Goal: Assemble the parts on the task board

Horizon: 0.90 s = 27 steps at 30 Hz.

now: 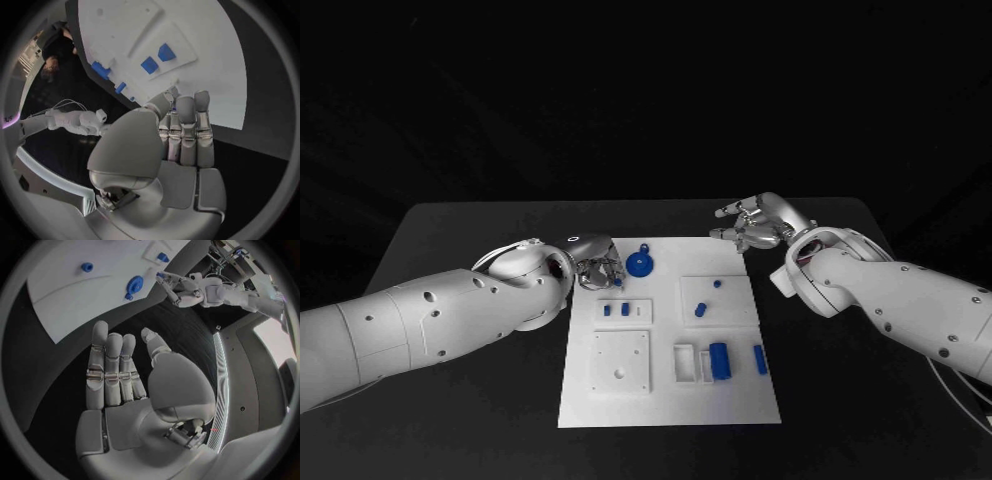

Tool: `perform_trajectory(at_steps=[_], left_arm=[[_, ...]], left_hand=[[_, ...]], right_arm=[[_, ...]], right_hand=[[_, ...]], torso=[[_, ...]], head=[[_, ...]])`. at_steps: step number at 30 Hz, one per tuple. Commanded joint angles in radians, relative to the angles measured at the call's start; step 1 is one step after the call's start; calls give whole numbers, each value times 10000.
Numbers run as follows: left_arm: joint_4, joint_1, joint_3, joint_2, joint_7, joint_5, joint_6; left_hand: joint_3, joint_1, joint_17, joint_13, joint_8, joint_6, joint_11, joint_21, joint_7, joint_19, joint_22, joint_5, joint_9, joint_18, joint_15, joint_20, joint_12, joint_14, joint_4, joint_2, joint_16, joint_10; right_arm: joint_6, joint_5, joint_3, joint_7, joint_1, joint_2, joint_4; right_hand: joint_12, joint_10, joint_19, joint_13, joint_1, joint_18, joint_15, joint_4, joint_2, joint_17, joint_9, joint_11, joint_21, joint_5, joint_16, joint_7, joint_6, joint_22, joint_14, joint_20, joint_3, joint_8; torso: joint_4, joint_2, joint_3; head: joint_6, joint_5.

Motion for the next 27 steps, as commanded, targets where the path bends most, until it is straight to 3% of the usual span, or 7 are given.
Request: perform_trajectory(at_steps=[1, 15, 27], left_arm=[[-1, 4, -30, 40, 80, -266, 237], [22, 1, -111, 64, 76, -356, 383], [-24, -2, -126, 78, 78, -367, 283]], left_hand=[[10, 1, 30, 3, 71, 61, 3, -40, -11, 17, 207, -9, 11, 30, -21, -80, 28, 56, 53, 18, -62, 79], [15, 5, 32, 3, 69, 59, 6, -43, -10, 11, 208, -8, 10, 29, -20, -79, 27, 51, 58, 20, -67, 74], [23, 5, 38, 3, 67, 52, 8, -42, -7, 6, 209, -2, 9, 29, -19, -79, 28, 43, 70, 20, -79, 70]], right_arm=[[118, -11, 2, 115, -9, 4, 22], [94, 58, 2, 205, -9, 5, 4], [96, 79, 2, 205, -9, 9, 5]], right_hand=[[-34, -69, -45, -11, 53, -110, -23, -23, -48, -9, 6, -14, 27, 36, 5, 16, 57, -10, -64, -11, 61, -11], [-512, -305, -292, -890, 52, -175, 87, -144, -46, -776, 14, 52, -255, 27, -360, 29, 278, -1040, -430, 93, 133, -1], [-501, -310, -290, -927, 52, -177, 86, -144, -36, -814, 14, 51, -243, 23, -348, 29, 288, -1097, -438, 93, 136, -2]], torso=[[1, -2, -6], [6, 0, -12], [3, -3, -5]], head=[[-4, -2], [-8, -6], [-3, -23]])
